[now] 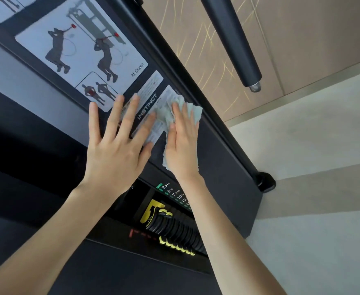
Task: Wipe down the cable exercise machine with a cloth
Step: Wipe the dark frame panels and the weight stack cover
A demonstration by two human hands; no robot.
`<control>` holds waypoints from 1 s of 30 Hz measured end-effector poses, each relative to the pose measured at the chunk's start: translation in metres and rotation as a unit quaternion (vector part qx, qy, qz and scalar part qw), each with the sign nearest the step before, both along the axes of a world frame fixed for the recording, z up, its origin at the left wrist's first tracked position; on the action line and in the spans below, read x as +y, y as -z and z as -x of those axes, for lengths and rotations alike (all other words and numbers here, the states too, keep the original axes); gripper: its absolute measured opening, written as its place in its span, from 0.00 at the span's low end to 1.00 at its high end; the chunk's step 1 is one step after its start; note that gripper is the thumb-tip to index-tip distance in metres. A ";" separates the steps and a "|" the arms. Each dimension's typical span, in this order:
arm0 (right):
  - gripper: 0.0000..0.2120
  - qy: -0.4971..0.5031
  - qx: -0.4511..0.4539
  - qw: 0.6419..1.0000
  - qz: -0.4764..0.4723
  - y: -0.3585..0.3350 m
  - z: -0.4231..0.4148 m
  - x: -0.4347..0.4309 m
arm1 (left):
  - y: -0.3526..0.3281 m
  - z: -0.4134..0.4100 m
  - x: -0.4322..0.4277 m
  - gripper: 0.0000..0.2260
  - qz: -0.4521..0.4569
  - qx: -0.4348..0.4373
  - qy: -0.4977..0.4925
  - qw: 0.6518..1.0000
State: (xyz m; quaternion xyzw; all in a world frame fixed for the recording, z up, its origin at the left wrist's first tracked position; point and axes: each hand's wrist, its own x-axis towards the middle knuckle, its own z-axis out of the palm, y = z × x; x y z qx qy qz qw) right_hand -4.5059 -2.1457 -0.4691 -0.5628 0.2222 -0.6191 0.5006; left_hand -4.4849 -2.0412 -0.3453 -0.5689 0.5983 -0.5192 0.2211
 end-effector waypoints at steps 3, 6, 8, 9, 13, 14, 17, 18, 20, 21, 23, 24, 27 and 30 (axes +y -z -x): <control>0.24 0.004 -0.009 0.998 -0.062 0.058 0.002 0.000 | 0.021 0.001 0.002 0.21 -0.011 0.002 -0.008 1.000; 0.22 0.002 -0.028 0.990 -0.139 0.114 0.000 0.001 | 0.038 0.000 0.003 0.21 -0.021 0.005 -0.017 1.000; 0.22 0.013 -0.039 0.980 -0.194 0.139 -0.001 0.003 | 0.047 -0.001 0.003 0.21 -0.032 0.005 -0.023 0.999; 0.22 0.024 -0.042 0.978 -0.204 0.142 -0.001 0.003 | 0.052 -0.001 0.003 0.21 -0.034 0.003 -0.025 0.999; 0.20 0.056 -0.016 0.990 -0.125 0.091 0.002 -0.004 | 0.061 0.000 0.002 0.21 -0.036 0.005 -0.023 0.999; 0.21 0.048 -0.003 0.995 -0.087 0.074 0.002 -0.005 | 0.063 0.000 0.001 0.21 -0.040 0.005 -0.023 0.999; 0.24 0.015 0.004 1.000 -0.014 0.061 -0.003 -0.006 | 0.069 -0.002 0.002 0.21 -0.043 0.001 -0.023 0.999; 0.24 0.012 -0.001 1.000 0.002 0.069 -0.003 -0.008 | 0.072 -0.003 0.002 0.21 -0.042 -0.001 -0.022 0.999; 0.23 0.010 -0.013 1.000 0.013 0.097 -0.002 -0.010 | 0.074 -0.003 0.002 0.21 -0.038 -0.006 -0.017 0.999; 0.22 0.012 -0.019 1.000 0.001 0.113 -0.002 -0.010 | 0.075 -0.004 0.001 0.21 -0.037 -0.008 -0.016 0.999; 0.20 0.022 -0.025 0.999 -0.038 0.146 0.001 -0.008 | 0.075 -0.003 0.001 0.21 -0.034 -0.009 -0.017 0.999; 0.20 0.030 -0.026 0.997 -0.062 0.161 0.002 -0.007 | 0.075 -0.003 0.001 0.21 -0.032 -0.013 -0.019 0.999; 0.22 0.033 -0.031 0.991 -0.127 0.203 0.007 -0.003 | 0.075 -0.002 0.002 0.21 -0.031 -0.020 -0.023 0.999; 0.20 0.009 -0.029 0.973 -0.229 0.246 0.006 0.008 | 0.075 -0.002 0.001 0.21 -0.038 -0.022 -0.026 0.999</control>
